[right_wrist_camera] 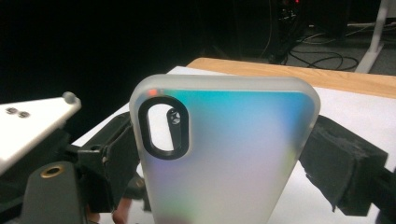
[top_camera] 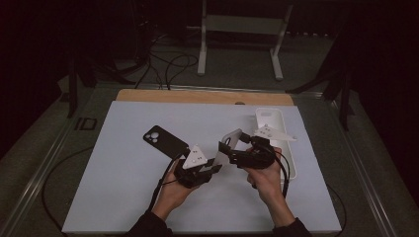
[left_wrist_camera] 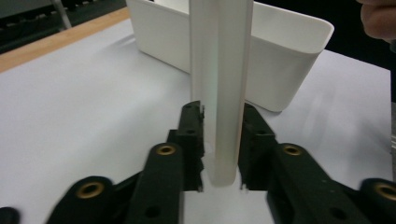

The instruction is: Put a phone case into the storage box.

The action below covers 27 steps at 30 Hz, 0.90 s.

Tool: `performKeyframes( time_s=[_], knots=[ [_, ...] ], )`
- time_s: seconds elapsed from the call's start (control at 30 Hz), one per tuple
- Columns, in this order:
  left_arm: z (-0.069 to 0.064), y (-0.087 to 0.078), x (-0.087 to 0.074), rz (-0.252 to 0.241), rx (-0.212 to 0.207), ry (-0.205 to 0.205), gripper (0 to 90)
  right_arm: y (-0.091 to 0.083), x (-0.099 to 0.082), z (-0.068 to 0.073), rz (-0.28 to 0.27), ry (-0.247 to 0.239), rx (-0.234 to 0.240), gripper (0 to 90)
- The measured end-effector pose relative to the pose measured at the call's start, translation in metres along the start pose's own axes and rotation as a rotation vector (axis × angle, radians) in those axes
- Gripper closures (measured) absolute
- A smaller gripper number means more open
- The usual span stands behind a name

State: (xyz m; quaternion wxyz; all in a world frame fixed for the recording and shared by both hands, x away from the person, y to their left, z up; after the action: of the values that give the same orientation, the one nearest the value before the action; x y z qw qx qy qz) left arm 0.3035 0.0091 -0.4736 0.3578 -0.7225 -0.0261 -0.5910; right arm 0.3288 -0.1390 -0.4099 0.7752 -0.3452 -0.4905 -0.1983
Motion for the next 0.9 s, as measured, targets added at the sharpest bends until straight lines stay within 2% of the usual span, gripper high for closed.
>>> performKeyframes(
  time_s=[0.03,0.1,0.27,0.4,0.43,0.57,0.6,0.7,0.73,0.87,0.9],
  knots=[
    [0.001,-0.002,0.000,-0.002,0.007,0.000,68.5,0.000,0.000,0.000,-0.001,0.000,0.001,17.1],
    [0.003,-0.008,-0.001,-0.001,0.025,0.001,60.4,0.000,0.000,-0.001,-0.001,0.006,0.008,17.1],
    [0.007,-0.016,-0.003,-0.010,0.036,-0.003,54.4,0.000,0.001,-0.002,0.000,-0.004,-0.008,17.1],
    [0.014,-0.027,-0.006,-0.016,0.063,-0.016,47.8,-0.001,0.002,-0.004,0.000,-0.008,-0.017,17.1],
    [0.017,-0.031,-0.008,-0.017,0.077,-0.022,42.6,-0.002,0.002,-0.005,0.000,-0.013,-0.023,17.1],
    [0.027,-0.044,-0.013,-0.027,0.131,-0.045,35.7,-0.003,0.004,-0.007,-0.004,-0.009,-0.029,17.1],
    [0.032,-0.051,-0.016,-0.030,0.159,-0.054,33.8,-0.003,0.004,-0.007,-0.005,-0.010,-0.030,17.1],
    [0.037,-0.056,-0.019,-0.034,0.182,-0.066,27.9,-0.004,0.005,-0.008,-0.003,-0.014,-0.034,17.1],
    [0.040,-0.060,-0.021,-0.035,0.203,-0.071,27.9,-0.004,0.005,-0.008,-0.003,-0.014,-0.034,17.1],
    [0.052,-0.075,-0.030,-0.045,0.291,-0.090,16.1,-0.004,0.007,-0.010,-0.003,-0.019,-0.040,17.1],
    [0.052,-0.075,-0.030,-0.045,0.291,-0.090,14.7,-0.004,0.007,-0.010,-0.003,-0.019,-0.040,17.1]
  ],
)
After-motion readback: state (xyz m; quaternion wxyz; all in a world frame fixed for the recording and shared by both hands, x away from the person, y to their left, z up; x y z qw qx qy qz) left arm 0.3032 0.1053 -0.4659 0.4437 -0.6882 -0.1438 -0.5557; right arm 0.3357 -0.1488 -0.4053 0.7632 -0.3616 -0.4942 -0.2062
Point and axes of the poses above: each handheld gripper's, and its own axes: y roughly forward along the jaws, x roughly out of its top, z roughly to its left, the point moved 5 cm from there along y, roughly forward along the jaws
